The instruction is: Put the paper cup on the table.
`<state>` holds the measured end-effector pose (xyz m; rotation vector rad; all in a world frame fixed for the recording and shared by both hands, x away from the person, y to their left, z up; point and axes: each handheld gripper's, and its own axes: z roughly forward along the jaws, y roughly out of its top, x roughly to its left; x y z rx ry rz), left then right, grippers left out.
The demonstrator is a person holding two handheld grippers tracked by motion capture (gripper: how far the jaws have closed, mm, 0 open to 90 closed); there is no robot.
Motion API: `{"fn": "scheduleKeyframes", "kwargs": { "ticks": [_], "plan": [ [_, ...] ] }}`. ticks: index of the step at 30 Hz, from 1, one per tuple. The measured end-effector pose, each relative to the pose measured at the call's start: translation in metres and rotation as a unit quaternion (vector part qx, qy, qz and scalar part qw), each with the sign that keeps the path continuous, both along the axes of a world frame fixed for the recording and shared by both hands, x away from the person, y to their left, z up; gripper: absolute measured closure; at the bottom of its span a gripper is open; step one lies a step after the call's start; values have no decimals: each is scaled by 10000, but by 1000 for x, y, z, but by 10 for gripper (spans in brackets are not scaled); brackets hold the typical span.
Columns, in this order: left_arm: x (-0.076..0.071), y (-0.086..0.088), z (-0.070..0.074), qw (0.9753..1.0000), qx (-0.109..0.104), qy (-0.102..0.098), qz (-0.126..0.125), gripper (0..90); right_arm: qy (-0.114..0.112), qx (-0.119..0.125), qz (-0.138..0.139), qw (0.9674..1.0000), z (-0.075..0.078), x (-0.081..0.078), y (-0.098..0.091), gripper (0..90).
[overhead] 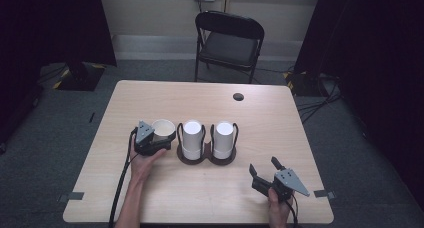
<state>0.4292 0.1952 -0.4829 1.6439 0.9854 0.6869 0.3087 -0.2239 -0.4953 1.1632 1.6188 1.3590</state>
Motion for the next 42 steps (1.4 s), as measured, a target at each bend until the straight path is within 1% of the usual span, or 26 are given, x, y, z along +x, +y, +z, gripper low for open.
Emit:
{"fn": "scheduleKeyframes", "kwargs": {
  "ticks": [1,3,4,5,6,7,12,15,17,20,22,24,25,26,27,28,30,31,33,35,36,38,39,40,41,42],
  "plan": [
    [0,0,0,10000,29,42,4,206,0,0,0,10000,0,0,0,148],
    [-1,0,-2,10000,5,92,-4,202,-4,29,-11,10000,0,-1,0,149],
    [-1,1,-3,9999,37,115,-10,202,-29,38,-18,10000,0,-1,-1,149],
    [0,2,-4,9999,-9,151,13,202,-24,44,-19,10000,0,-1,-1,149],
    [0,2,-4,9999,-9,151,13,202,-24,44,-19,10000,0,-1,-1,149],
    [0,4,-6,9998,-12,222,-4,201,-27,38,-18,10000,0,-1,-1,150],
    [0,4,-7,9996,21,285,-13,194,-33,50,-36,10000,0,-1,-1,150],
    [-1,4,-7,9995,-14,308,-33,182,-34,49,-43,10000,0,-1,-1,150],
    [-1,4,-6,9995,35,298,-24,156,-44,53,-42,10000,0,-1,-1,150],
    [-1,5,-8,9992,47,395,-35,154,-42,58,-31,10000,0,-1,-1,150],
    [-2,5,-8,9988,139,467,23,155,-51,59,-32,10000,0,-1,-1,150],
    [-5,3,-7,9989,237,394,54,155,-47,64,-33,10000,0,-1,-1,150],
    [-6,4,-8,9988,269,390,83,155,-45,72,-37,10000,0,-1,-2,150],
    [-6,4,-8,9988,269,390,83,155,-45,72,-37,10000,0,-1,-2,150],
    [-6,5,-8,9986,289,433,102,155,-55,72,-31,10000,0,-1,-1,150],
    [-7,5,-8,9987,258,419,148,155,-55,72,-31,10000,0,-1,-1,150],
    [-9,7,-8,9988,248,411,130,155,-64,69,-26,10000,0,-1,-2,150],
    [-12,8,-7,9991,258,329,119,155,-55,73,-21,10000,0,-1,-2,150],
    [-14,9,-8,9985,316,378,228,154,-48,74,-19,10000,0,-1,-2,150],
    [-17,11,-9,9987,248,431,133,156,-68,78,-43,9999,0,-2,-2,150],
    [-18,11,-9,9985,301,430,131,157,-70,83,-43,9999,0,-2,-2,150],
    [-20,11,-10,9984,311,445,126,158,-59,82,-31,9999,0,-2,-2,150],
    [-24,11,-9,9984,341,429,109,158,-61,80,-31,9999,0,-2,-2,150],
    [-24,11,-9,9984,341,429,109,158,-67,83,-39,9999,0,-2,-2,150],
    [-29,12,-8,9987,340,366,28,158,-57,90,-24,9999,0,-2,-2,150],
    [-29,12,-8,9987,340,366,28,158,-52,100,-15,9999,0,-2,-2,150]
  ]
}}
